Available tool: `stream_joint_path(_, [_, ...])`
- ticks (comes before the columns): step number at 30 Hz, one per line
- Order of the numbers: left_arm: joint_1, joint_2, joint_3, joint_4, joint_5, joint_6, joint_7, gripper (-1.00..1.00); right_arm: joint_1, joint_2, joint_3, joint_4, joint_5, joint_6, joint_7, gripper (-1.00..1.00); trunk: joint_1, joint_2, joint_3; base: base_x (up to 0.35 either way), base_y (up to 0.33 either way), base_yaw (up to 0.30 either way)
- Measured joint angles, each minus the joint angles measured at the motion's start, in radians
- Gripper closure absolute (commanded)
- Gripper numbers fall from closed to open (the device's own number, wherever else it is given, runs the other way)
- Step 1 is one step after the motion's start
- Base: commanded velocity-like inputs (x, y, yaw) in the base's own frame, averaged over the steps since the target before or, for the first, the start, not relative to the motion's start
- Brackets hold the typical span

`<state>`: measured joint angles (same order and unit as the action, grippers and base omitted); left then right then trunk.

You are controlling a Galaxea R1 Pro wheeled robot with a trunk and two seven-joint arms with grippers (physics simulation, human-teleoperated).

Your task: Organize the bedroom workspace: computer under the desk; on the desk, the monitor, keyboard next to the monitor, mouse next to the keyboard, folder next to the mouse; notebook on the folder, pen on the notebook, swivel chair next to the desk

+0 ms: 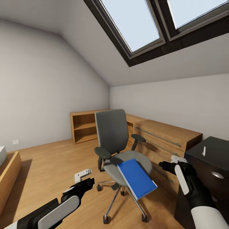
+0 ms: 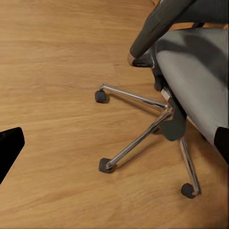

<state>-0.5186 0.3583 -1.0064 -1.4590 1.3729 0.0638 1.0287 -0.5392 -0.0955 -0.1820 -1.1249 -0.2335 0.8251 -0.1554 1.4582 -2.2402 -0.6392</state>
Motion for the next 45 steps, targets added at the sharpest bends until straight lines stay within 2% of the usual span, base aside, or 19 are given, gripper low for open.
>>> stream_joint_path(8, [0.0,0.0,0.0,0.0,0.001,0.0,0.0,-1.0,0.0,0.0,0.0,0.0,0.0,0.0,0.0,-1.0,0.0,0.0,0.006,-0.118,0.101,-0.262])
stream_joint_path(20, [0.0,0.0,0.0,0.0,0.003,-0.001,0.0,-1.0,0.0,0.0,0.0,0.0,0.0,0.001,0.0,-1.0,0.0,0.0,0.016,-0.215,0.229,-0.262])
stream_joint_path(33, [0.0,0.0,0.0,0.0,0.0,-0.001,0.0,-1.0,0.0,0.002,0.001,0.001,0.0,0.001,0.0,-1.0,0.0,0.0,0.024,-0.033,0.241,-0.259])
stream_joint_path(40, [0.0,0.001,0.003,-0.001,-0.002,0.0,0.003,-1.0,0.0,0.005,0.001,0.003,-0.002,-0.001,0.003,-1.0,0.0,0.0,0.024,-0.001,0.025,-0.08])
stream_joint_path(45, [0.0,0.001,0.009,-0.002,-0.002,0.001,0.004,-1.0,0.001,0.024,0.001,0.005,-0.001,-0.005,0.005,-1.0,0.011,-0.021,0.015,0.0,0.004,-0.014])
